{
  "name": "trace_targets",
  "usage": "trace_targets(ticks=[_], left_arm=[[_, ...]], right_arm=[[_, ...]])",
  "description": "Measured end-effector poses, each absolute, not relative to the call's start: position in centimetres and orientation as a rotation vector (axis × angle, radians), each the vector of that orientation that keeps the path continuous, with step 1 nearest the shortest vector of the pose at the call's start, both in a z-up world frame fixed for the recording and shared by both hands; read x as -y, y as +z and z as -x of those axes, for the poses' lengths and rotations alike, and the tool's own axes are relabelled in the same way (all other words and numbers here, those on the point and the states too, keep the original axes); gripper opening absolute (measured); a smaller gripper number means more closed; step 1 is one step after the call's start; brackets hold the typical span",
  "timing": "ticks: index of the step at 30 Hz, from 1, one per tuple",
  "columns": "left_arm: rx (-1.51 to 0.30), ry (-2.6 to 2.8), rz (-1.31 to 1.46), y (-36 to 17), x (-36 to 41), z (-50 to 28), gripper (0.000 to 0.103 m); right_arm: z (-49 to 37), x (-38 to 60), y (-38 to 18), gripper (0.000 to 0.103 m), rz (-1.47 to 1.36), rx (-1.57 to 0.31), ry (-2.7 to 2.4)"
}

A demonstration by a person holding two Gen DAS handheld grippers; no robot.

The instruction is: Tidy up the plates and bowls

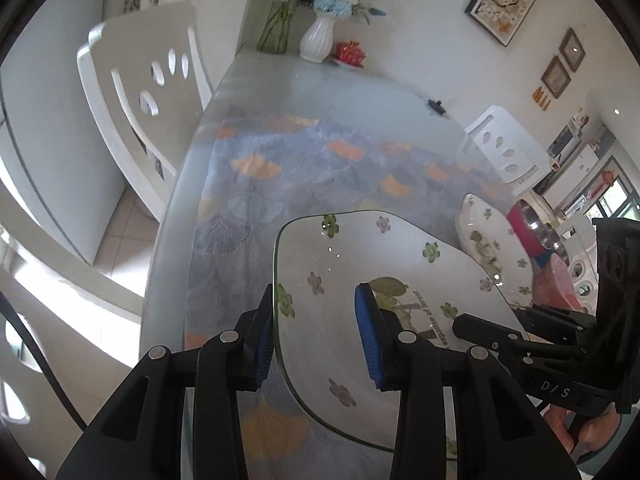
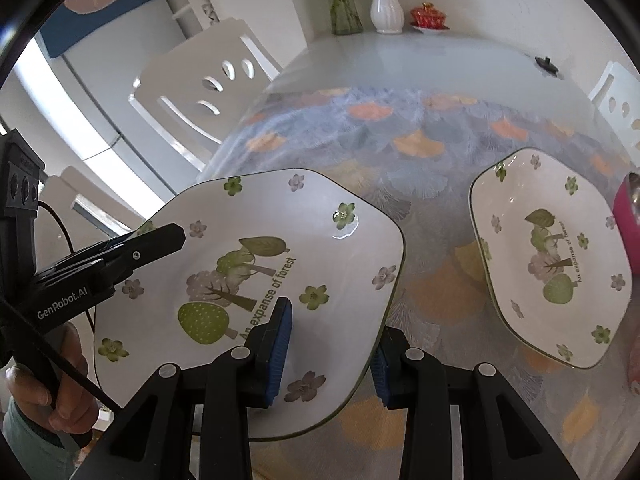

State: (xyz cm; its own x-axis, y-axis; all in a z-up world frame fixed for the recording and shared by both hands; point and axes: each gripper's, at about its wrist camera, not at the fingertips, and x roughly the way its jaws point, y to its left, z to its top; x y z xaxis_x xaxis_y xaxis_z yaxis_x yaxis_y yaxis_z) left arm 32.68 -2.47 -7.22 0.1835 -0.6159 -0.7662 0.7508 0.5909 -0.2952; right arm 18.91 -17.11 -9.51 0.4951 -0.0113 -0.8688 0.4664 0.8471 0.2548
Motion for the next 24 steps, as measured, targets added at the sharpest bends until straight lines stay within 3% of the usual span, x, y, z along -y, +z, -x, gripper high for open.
trace_targets(ticks=[11, 24], left_arm=[[-0.888, -0.953, -0.137, -1.5, -2.2, -26.3, 0.034], [-0.985, -0.832, -0.11, -3.7, -10.3, -16.2, 0.034]], right_arm=[[-14.0, 13.9, -3.6, 0.035, -0.427, -0.927, -0.28], [-4.6, 5.8, -3.9, 0.035, -0.398, -0.995, -0.171]])
